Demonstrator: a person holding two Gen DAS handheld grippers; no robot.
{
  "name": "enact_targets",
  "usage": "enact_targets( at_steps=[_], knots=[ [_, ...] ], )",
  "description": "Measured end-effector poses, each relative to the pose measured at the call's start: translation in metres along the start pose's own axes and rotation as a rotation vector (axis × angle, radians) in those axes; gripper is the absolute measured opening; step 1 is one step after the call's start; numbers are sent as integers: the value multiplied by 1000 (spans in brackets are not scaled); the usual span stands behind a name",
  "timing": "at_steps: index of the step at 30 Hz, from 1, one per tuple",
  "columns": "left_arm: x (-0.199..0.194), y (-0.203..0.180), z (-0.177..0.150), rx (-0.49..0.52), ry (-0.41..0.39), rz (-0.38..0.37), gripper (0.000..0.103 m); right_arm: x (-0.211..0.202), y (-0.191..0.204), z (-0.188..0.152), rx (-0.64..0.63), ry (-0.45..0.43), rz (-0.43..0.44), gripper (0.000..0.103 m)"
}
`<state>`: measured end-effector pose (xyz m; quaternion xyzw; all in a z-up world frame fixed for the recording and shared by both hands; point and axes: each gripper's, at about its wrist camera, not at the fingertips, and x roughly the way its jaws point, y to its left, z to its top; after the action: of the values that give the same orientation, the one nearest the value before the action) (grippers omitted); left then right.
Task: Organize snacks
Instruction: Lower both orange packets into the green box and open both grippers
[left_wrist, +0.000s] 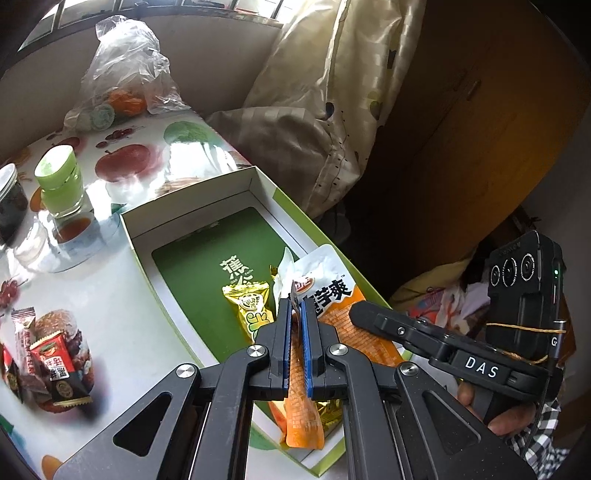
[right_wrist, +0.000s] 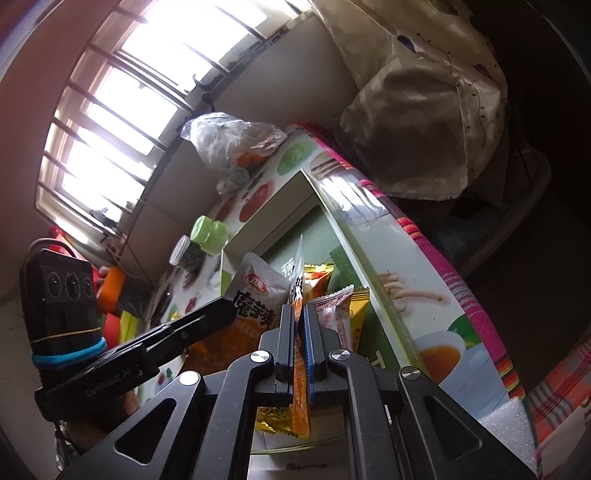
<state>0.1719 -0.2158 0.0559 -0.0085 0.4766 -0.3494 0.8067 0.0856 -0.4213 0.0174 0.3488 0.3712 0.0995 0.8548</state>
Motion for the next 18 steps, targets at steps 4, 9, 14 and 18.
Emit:
enact_targets(
  at_steps=[4,9,14,18],
  knots=[
    [2,2,1,-17,6,-12,5,-3,-1,1,7,-13,-14,7],
    [1,4,1,-38,0,-41,10,-6,-1,0,15,-17,-31,9],
    [-2,5,1,-40,-2,-29,22,-12,1,0,20,-37,-38,11],
    [-7,5,-3,-43,-6,-26,22,-15,6,-2,13,-41,-49,12]
  ],
)
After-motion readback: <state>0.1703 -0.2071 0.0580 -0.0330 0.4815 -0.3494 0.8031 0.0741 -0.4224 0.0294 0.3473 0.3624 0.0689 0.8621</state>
